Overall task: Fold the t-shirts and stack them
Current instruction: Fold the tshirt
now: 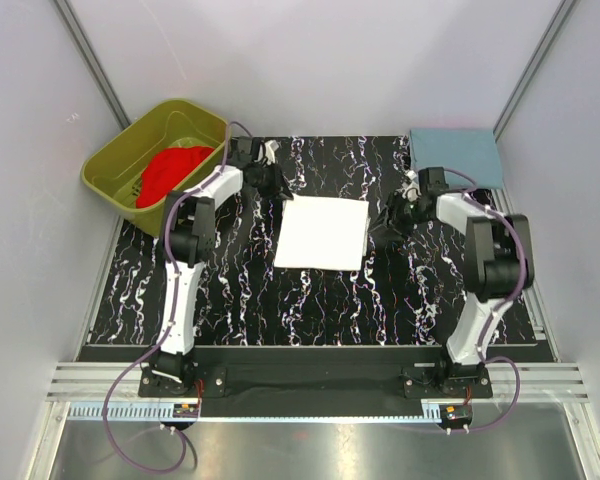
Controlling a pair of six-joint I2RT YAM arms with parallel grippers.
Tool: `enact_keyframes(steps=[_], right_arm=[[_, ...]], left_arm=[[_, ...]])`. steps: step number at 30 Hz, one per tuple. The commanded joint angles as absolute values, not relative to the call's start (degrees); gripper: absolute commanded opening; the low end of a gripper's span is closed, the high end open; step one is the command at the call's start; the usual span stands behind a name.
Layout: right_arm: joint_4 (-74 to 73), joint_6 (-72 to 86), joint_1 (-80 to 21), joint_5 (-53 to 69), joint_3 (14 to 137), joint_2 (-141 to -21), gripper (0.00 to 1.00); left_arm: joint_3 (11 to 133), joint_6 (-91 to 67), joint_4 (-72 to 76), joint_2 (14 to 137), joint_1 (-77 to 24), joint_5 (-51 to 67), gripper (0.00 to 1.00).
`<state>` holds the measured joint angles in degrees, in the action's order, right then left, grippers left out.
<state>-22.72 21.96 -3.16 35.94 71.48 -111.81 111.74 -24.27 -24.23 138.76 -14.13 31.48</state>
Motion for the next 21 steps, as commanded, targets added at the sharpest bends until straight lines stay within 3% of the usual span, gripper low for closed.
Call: enact_keyframes(steps=[1, 2, 3, 7, 12, 21], right_arm=[[-28.02, 21.88, -4.22, 30.24, 68.39, -99.61, 0.49], [-28.82, 22.23, -4.65, 29.02, 67.77, -98.19, 0.45], [-29.26, 22.67, -5.18, 29.09, 67.59, -96.96, 0.36], [-25.77, 24.34, -9.74, 36.19, 66.8, -94.22, 0.27], [-11.74, 27.06, -13.71, 45.34, 62.24, -98.34, 0.26], [-2.29, 26.54, -13.71, 47.02, 54.76, -112.5, 0.25]], left_arm=[[114.26, -23.11, -23.73, 139.57, -14.15, 32.79, 0.12], [114.43, -23.29, -23.73, 139.83, -14.06, 32.7, 0.0], [114.52, -23.81, -23.9, 140.01, -14.06, 32.61, 0.0], [113.65, -26.01, -22.59, 140.62, -14.06, 31.29, 0.0], [112.33, -28.12, -19.78, 140.45, -13.98, 30.94, 0.0], [111.97, -28.56, -19.34, 141.85, -13.54, 28.3, 0.0]])
